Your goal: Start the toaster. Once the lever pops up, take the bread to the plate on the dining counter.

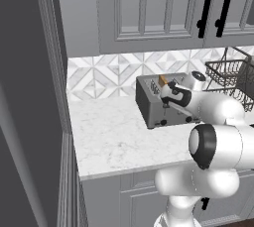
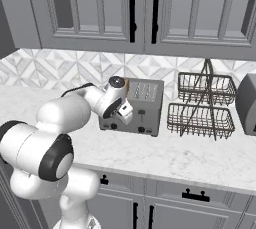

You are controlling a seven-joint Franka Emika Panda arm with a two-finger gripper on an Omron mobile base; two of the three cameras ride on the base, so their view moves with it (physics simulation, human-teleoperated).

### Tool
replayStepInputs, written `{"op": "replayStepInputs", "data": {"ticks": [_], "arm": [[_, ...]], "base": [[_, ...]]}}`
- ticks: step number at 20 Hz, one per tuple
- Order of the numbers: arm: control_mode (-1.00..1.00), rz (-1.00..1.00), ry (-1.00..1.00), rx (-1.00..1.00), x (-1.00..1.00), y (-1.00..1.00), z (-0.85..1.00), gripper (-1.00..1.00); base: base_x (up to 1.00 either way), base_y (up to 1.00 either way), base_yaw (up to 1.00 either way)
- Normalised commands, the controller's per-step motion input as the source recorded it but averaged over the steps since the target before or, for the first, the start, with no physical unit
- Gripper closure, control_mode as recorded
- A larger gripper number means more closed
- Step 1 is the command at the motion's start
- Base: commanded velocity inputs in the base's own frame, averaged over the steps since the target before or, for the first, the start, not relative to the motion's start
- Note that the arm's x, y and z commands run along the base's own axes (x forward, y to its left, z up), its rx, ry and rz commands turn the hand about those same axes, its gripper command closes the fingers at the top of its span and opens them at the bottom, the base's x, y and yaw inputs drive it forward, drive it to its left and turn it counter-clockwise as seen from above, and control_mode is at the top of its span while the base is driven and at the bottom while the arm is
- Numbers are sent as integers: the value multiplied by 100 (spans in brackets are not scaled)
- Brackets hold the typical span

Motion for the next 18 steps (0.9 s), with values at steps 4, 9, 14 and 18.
{"op": "replayStepInputs", "data": {"ticks": [4, 9, 14, 18], "arm": [[-100, -3, 0, 0, 0, 0, -95, -100], [-100, -3, 0, 0, 0, 0, -100, -100], [-100, -7, 0, 1, -15, 0, -100, -100], [-100, -11, 0, 1, -25, 0, -100, -100]], "base": [[0, 0, 0], [0, 0, 0], [0, 0, 0], [0, 0, 0]]}}
